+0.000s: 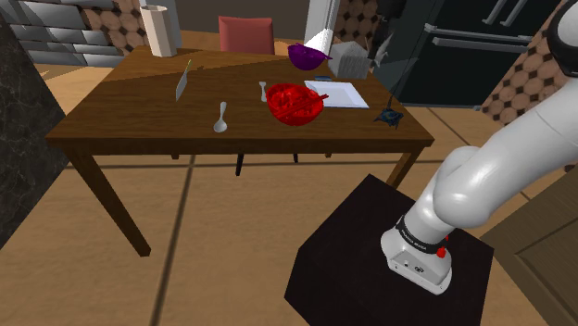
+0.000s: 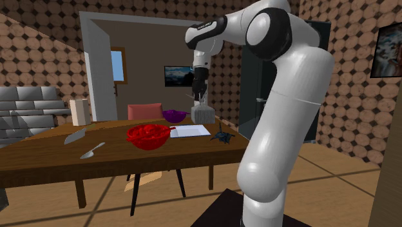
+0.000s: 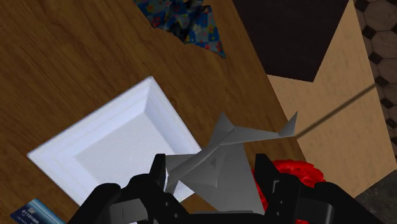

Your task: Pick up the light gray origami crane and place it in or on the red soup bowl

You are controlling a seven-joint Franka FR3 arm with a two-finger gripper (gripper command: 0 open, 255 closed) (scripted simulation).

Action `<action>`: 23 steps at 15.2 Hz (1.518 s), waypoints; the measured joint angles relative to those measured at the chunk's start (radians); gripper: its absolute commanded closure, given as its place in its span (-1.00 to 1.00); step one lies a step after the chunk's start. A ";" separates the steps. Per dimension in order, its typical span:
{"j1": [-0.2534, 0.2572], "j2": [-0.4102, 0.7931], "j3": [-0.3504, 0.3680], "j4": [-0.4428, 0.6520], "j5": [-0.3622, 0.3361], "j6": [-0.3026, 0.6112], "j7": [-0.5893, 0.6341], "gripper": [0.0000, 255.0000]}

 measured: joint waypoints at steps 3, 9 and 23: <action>0.027 0.008 0.045 0.004 0.021 0.008 0.070 1.00; 0.082 0.044 0.129 0.010 0.065 0.046 0.202 1.00; 0.181 0.201 0.245 0.122 0.147 0.109 0.402 1.00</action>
